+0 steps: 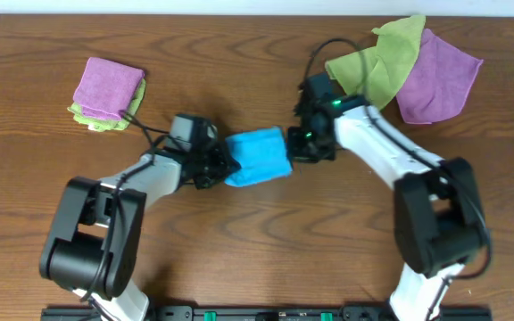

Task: Fold the cloth
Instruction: 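Carry the blue cloth with the left gripper onto the pink-green stack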

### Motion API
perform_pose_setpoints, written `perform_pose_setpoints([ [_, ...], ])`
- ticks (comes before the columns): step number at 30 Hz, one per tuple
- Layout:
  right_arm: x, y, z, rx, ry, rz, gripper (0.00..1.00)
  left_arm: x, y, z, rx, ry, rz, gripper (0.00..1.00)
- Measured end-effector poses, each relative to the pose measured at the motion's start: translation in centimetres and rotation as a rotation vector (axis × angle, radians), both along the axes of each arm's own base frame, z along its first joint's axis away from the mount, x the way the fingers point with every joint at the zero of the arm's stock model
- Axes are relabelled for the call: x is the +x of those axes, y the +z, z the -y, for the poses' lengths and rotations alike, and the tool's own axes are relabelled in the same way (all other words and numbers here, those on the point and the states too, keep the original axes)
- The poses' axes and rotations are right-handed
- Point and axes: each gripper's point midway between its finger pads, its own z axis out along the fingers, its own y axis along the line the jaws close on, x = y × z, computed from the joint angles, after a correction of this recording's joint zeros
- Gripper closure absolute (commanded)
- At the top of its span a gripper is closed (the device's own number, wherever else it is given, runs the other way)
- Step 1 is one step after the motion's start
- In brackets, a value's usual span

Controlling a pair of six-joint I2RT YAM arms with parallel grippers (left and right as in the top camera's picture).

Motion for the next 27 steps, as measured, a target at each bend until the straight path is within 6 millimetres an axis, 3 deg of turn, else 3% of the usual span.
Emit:
perform_pose_setpoints([
  [3, 1.1, 3.0, 2.6, 0.002, -0.039, 0.07, 0.98, 2.0, 2.2, -2.6, -0.031, 0.076, 0.057, 0.94],
  [5, 1.6, 5.4, 4.1, 0.006, -0.058, 0.124, 0.98, 3.5, 4.9, -4.2, -0.052, 0.12, 0.127, 0.94],
  [8, 1.5, 8.4, 5.5, 0.011, -0.064, 0.19, 0.98, 6.8, 11.5, -7.2, -0.083, 0.192, 0.301, 0.94],
  [11, 1.0, 9.9, 5.9, 0.01, -0.056, 0.215, 0.99, 9.2, 18.1, -11.1, -0.106, 0.289, 0.46, 0.94],
  [14, 0.7, 10.4, 6.0, 0.009, -0.047, 0.223, 0.98, 10.5, 22.5, -15.8, -0.127, 0.418, 0.565, 0.94],
  [16, 0.5, 10.4, 6.1, 0.007, -0.043, 0.219, 0.99, 11.0, 23.9, -19.9, -0.14, 0.541, 0.591, 0.94],
  [21, 0.1, 10.2, 6.1, 0.003, -0.04, 0.202, 0.98, 12.0, 24.1, -25.8, -0.152, 0.725, 0.618, 0.94],
  [27, -0.3, 10.1, 6.2, -0.001, -0.039, 0.183, 0.98, 14.3, 22.2, -28.0, -0.184, 0.784, 0.638, 0.94],
])
